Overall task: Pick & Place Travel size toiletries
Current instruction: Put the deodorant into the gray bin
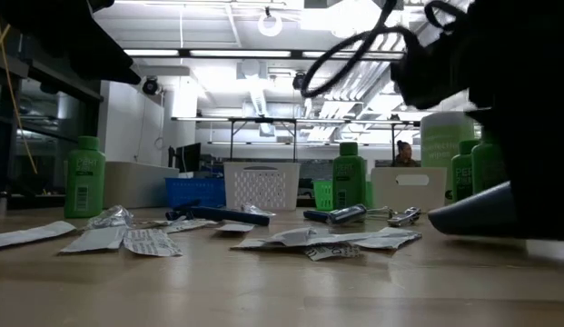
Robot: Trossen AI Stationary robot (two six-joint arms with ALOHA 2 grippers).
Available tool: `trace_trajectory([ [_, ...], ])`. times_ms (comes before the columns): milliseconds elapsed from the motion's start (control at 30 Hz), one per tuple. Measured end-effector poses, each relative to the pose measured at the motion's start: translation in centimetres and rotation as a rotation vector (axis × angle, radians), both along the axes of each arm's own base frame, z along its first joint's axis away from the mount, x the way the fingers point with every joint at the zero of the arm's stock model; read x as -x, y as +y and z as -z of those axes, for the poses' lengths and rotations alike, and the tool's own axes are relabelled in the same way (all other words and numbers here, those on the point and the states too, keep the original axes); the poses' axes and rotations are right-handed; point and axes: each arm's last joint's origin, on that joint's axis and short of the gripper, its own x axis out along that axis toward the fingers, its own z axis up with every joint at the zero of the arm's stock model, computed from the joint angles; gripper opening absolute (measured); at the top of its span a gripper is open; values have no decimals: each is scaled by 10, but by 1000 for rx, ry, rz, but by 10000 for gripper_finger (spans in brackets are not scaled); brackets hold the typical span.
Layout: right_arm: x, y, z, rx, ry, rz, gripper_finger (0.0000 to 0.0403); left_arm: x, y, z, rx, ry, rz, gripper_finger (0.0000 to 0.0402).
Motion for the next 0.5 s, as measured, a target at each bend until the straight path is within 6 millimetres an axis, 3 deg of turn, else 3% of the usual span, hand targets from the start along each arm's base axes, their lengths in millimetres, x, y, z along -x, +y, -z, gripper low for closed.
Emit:
trace_trajectory([
  [500,3,-4,-56,-49,-243,-129,214,0,0,0,18,-5,-5,248],
])
